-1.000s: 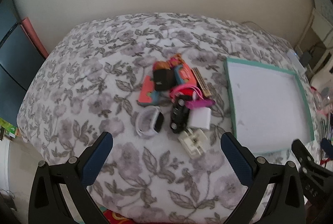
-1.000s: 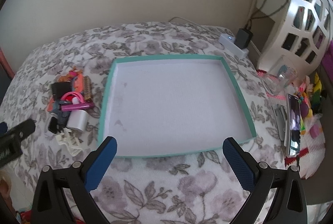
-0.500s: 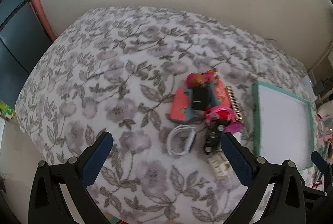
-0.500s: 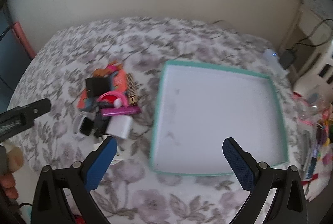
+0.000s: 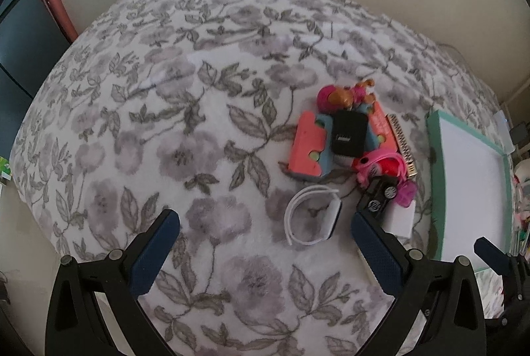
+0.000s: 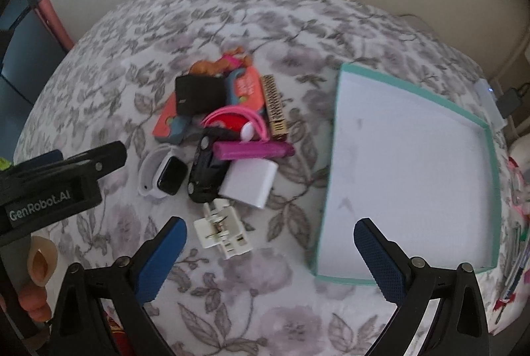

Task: Organize rigid objects
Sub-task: 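Reach the right gripper to the white clip while the left reaches the white smartwatch, then close the right gripper on the white clip while the left grips the white smartwatch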

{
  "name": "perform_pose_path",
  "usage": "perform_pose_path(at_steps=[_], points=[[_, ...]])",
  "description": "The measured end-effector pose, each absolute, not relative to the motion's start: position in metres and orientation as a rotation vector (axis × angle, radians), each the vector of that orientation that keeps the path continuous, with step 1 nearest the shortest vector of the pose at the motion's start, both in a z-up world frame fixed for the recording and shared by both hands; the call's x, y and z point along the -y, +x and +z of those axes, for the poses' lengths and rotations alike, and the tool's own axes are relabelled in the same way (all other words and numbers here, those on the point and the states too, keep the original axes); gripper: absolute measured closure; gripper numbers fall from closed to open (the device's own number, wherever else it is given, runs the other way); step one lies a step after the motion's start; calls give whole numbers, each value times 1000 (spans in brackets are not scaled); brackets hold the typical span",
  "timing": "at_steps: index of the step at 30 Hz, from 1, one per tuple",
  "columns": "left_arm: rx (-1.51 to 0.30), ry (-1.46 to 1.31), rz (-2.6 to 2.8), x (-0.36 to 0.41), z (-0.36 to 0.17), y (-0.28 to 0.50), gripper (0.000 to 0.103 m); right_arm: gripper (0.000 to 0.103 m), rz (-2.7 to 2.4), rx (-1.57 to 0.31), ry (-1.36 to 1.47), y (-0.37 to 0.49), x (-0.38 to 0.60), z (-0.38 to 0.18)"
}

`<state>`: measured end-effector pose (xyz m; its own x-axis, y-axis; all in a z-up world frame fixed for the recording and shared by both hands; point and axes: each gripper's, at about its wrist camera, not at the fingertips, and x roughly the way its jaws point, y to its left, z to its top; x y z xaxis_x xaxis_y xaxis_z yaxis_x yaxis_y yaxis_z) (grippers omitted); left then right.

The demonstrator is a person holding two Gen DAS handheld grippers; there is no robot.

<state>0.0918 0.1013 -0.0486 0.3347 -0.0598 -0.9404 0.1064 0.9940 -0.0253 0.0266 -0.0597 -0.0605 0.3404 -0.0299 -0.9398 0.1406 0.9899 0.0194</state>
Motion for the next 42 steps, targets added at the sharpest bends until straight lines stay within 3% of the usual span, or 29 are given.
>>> perform_pose_path(at_steps=[17,23,33,42], points=[[-1292,60,-181,-88,-88,103,2,29,-40,-1316,56,36,35,-109],[-1319,86,-201,-79,-104,107,13,38,-37,-1345,40,38,30,-127],[-1347,88,-246,-71,-124,112,35,39,-38,-1352,30,42,27,-140],[-1333,105,-263,-47,-134,112,50,59,-32,-1344,38,45,27,-135]])
